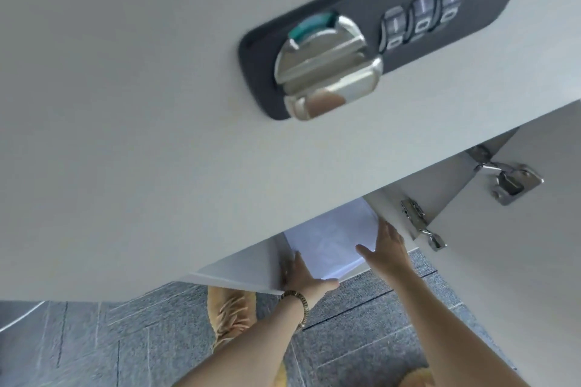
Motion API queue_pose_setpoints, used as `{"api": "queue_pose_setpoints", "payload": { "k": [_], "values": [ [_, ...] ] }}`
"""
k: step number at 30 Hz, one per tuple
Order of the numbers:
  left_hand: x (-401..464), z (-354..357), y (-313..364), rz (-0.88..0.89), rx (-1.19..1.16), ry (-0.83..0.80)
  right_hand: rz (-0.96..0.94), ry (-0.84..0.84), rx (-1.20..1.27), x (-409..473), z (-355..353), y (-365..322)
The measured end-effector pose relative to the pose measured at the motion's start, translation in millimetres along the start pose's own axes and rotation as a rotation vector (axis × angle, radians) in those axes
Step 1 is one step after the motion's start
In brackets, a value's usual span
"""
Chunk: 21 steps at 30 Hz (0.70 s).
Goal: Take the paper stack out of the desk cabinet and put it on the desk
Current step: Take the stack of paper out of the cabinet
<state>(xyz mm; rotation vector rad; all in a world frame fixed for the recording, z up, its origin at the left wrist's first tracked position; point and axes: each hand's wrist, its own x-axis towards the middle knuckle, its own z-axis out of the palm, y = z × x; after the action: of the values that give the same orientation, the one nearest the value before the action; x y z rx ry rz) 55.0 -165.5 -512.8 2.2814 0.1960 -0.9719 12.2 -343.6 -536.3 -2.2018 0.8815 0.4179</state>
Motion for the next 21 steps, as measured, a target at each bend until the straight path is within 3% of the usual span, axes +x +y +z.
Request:
{"api": "queue_pose_setpoints", "payload": {
  "k": [8, 14, 17, 21],
  "values": [
    [-1, 20, -15, -0.055, -0.089, 0.048, 0.059, 0.001, 0.012, -21, 4, 9],
    [-39, 30, -39, -0.039, -0.108, 0.019, 0.197, 0.044, 0.202, -53, 8, 42],
    [-47, 32, -54, -0.015, -0.229, 0.096, 0.249, 0.067, 0.323, -58, 15, 54],
    [-45, 31, -57, -0.178, -0.401, 0.265, 0.243, 0.013, 0.419, -50, 11, 50]
  ]
}}
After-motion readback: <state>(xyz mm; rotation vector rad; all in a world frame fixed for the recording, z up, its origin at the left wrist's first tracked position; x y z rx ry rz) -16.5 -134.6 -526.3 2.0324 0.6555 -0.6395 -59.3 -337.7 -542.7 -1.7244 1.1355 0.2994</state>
